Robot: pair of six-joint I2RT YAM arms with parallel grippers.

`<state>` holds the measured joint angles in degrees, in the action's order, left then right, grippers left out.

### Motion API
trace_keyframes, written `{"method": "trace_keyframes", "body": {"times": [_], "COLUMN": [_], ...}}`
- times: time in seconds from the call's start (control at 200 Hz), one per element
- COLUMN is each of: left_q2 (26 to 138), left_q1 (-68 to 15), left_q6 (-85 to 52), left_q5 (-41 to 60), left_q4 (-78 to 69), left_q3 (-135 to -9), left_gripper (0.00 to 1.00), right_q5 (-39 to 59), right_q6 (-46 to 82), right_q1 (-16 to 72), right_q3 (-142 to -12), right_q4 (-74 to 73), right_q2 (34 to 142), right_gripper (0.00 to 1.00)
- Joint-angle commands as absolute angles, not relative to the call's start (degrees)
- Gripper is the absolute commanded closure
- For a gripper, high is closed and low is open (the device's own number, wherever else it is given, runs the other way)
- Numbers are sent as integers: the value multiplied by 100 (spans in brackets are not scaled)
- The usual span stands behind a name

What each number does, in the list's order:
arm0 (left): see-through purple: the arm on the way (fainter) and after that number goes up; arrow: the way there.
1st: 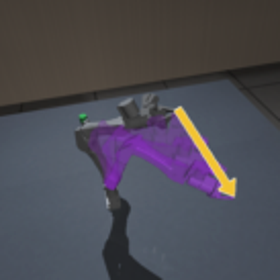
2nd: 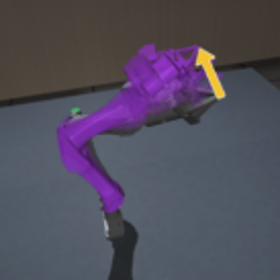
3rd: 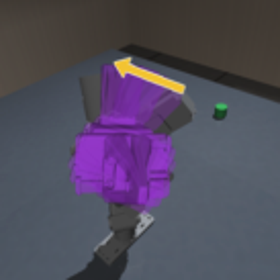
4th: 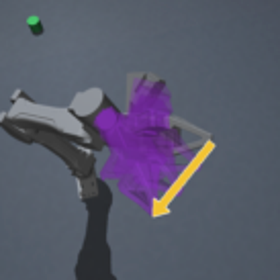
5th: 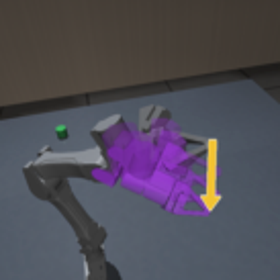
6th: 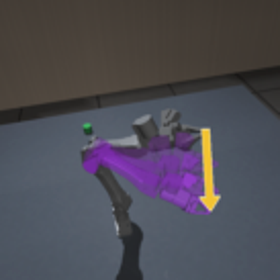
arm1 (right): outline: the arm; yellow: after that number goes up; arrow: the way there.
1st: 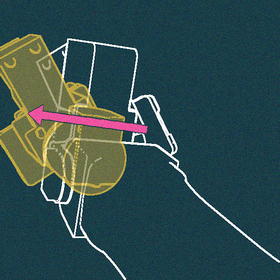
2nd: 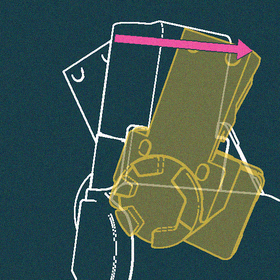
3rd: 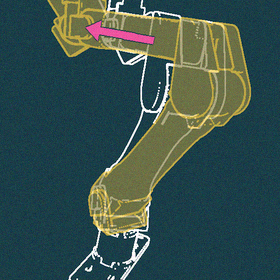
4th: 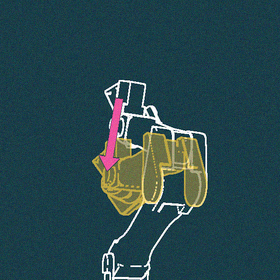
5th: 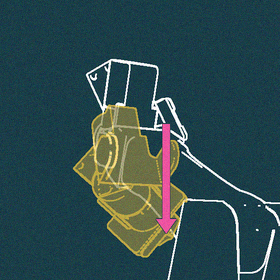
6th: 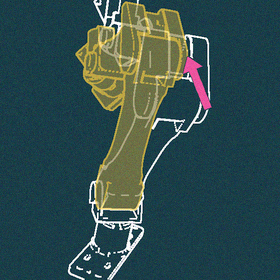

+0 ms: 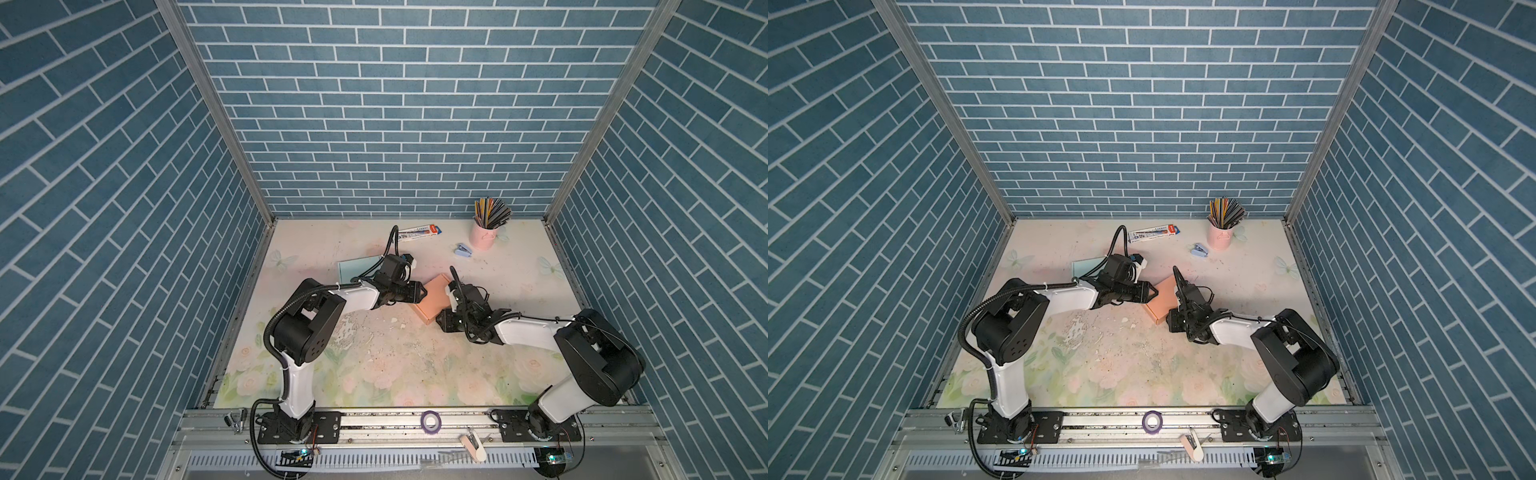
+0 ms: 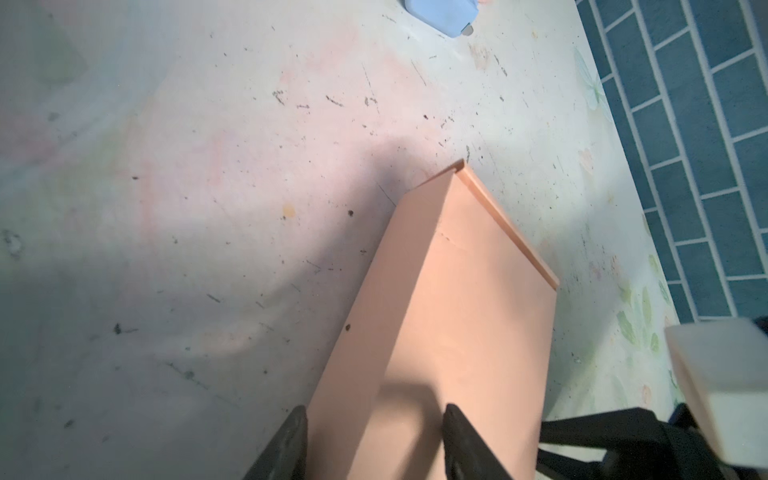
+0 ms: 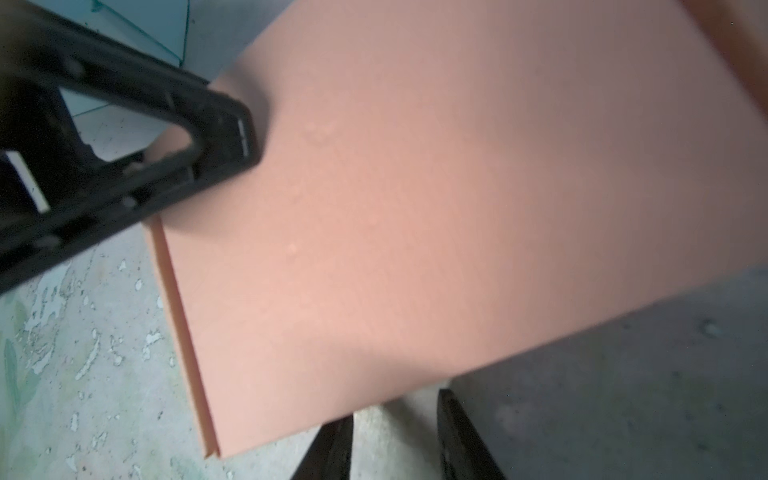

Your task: Fold the paper box

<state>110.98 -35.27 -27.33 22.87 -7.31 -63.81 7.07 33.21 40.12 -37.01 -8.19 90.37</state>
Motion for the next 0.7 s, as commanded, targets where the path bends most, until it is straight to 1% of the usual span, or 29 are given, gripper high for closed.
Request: {"method": "trace_keyframes", "body": {"times": [0.0, 0.18, 0.27, 0.405, 0.54, 0.6, 0.695], "left_q2": [10995, 11067, 10964, 10724, 10557, 10545, 10635], "left_q1": [-3916, -3745, -3661, -3621, -3518, -3490, -3482], "left_q6": [-2868, -2785, -2748, -2584, -2557, -2506, -2363], "left_q5": [2856, 2787, 2755, 2640, 2734, 2769, 2825], "left_q4": [-574, -472, -489, -326, -317, -277, -97], "left_q3": [-6269, -6225, -6047, -5882, -5871, -5970, -6275], "left_gripper": [48, 48, 48, 43, 41, 40, 39], "right_q5": [967, 815, 605, 539, 536, 541, 546], "right_q6": [3584, 3736, 3859, 3955, 3964, 3949, 3814], "right_q1": [4314, 4452, 4387, 4209, 3945, 3761, 3503], "right_q3": [-3912, -3535, -3180, -2793, -2584, -2533, -2571], "right_q4": [-1293, -1189, -1094, -840, -486, -403, -248], "right_q2": [9197, 8949, 8597, 7938, 7360, 7158, 7006], "right_gripper": [65, 64, 64, 65, 65, 67, 73]}}
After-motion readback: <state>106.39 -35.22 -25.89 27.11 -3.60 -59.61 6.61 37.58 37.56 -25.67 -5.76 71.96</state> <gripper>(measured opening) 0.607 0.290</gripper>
